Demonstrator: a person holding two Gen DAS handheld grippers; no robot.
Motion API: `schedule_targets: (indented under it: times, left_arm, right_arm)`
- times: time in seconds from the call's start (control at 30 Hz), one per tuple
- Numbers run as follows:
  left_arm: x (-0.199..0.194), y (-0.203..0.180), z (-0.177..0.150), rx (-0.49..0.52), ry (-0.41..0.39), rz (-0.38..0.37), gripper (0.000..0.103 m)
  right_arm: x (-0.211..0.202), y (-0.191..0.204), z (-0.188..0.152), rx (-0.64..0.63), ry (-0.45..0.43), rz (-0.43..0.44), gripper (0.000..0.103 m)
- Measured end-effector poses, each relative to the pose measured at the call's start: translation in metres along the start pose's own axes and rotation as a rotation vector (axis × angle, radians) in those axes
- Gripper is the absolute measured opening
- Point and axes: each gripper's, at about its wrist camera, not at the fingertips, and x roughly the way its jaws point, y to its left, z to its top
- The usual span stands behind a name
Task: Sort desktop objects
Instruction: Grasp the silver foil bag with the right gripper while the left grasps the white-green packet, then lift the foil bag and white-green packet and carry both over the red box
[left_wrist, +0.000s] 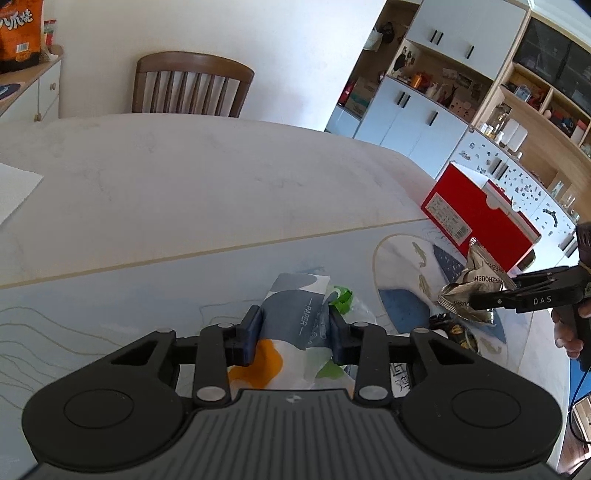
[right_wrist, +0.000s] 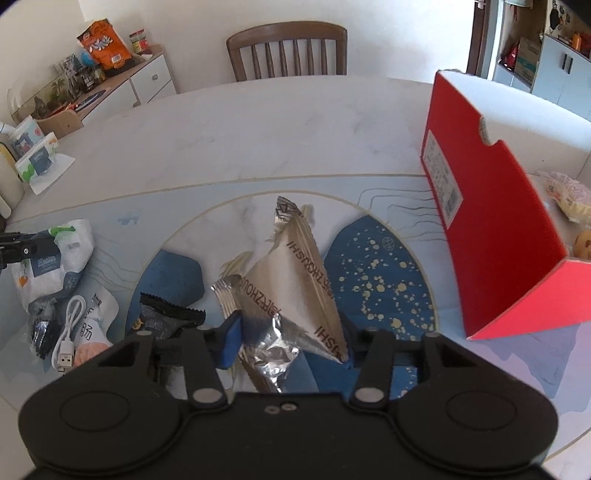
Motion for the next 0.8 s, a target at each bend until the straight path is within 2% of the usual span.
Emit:
schedule_targets:
  times: [0.37, 0.8]
  left_arm:
    - [-0.019, -0.023, 0.018, 0.023, -0.036, -0.008, 0.034]
    - [-0.030, -0.073, 0.040, 0.066, -0.049, -0.036, 0.034]
  right_arm:
    - [-0.027, -0.012, 0.002, 0.044, -0.060, -0.013, 0.046]
    - [-0.072, -0.032, 0.003, 0.078, -0.154, -0.010, 0.046]
